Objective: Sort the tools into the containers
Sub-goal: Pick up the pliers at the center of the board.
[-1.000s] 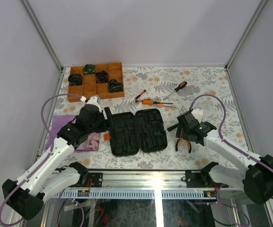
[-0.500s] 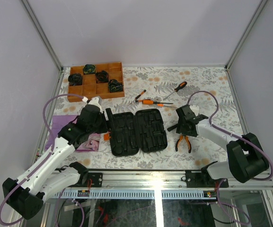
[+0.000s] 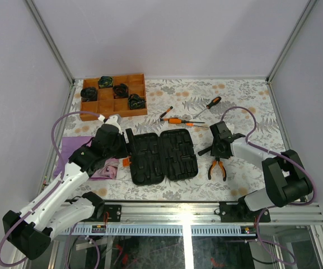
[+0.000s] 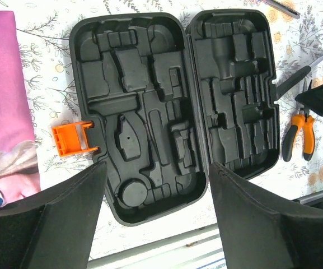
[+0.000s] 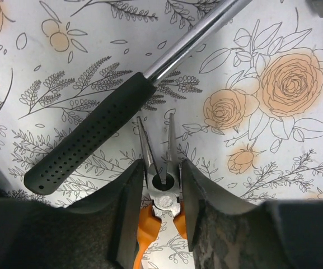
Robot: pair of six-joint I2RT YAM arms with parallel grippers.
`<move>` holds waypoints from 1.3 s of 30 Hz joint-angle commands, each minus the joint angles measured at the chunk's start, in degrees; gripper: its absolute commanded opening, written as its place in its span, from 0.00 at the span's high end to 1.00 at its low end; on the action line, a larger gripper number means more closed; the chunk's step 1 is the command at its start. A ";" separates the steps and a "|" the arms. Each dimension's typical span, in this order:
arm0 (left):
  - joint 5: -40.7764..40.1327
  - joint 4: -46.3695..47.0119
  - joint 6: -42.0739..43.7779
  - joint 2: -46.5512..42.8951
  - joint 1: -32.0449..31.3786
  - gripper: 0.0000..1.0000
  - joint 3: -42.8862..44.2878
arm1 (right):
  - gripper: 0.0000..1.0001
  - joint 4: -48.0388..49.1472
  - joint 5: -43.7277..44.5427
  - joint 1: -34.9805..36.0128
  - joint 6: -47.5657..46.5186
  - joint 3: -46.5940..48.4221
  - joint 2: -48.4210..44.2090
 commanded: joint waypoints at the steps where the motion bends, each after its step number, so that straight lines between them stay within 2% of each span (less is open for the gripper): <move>1: 0.43 1.43 0.67 -0.84 -0.50 0.28 -0.56 | 0.65 0.52 -1.61 -1.00 -1.03 -0.86 0.26; 4: 0.71 1.43 0.37 -1.20 -0.60 0.28 -0.65 | 0.75 0.52 -0.90 -1.29 -0.97 -2.15 -2.62; 8: 1.37 1.43 0.32 -0.91 -0.74 0.28 -0.51 | 0.81 -0.23 0.56 -1.27 -0.31 -3.77 -6.92; 14: 2.74 2.92 -0.74 -0.67 -2.35 0.28 -0.90 | 0.99 -0.99 0.68 -1.25 -1.20 -5.45 -14.98; 18: 2.52 6.74 -4.63 -1.05 -6.40 0.28 -2.97 | 1.00 -0.10 -1.09 -1.19 -1.16 -7.22 -21.88; 25: -2.62 18.03 -8.04 0.48 -19.57 0.27 -5.27 | 1.00 3.15 -6.16 -1.26 -0.81 -10.39 -31.75; 32: -11.35 35.36 2.79 11.88 -34.31 0.19 -2.62 | 1.00 3.72 -10.60 -1.22 -1.28 -11.40 -38.34; 35: -11.04 42.18 7.58 19.19 -36.67 0.18 -0.88 | 1.00 4.63 -12.81 -1.24 -1.19 -12.41 -39.52; 39: -6.96 51.69 9.76 26.94 -37.41 0.18 -0.63 | 1.00 5.43 -14.03 -1.25 -1.55 -13.52 -41.72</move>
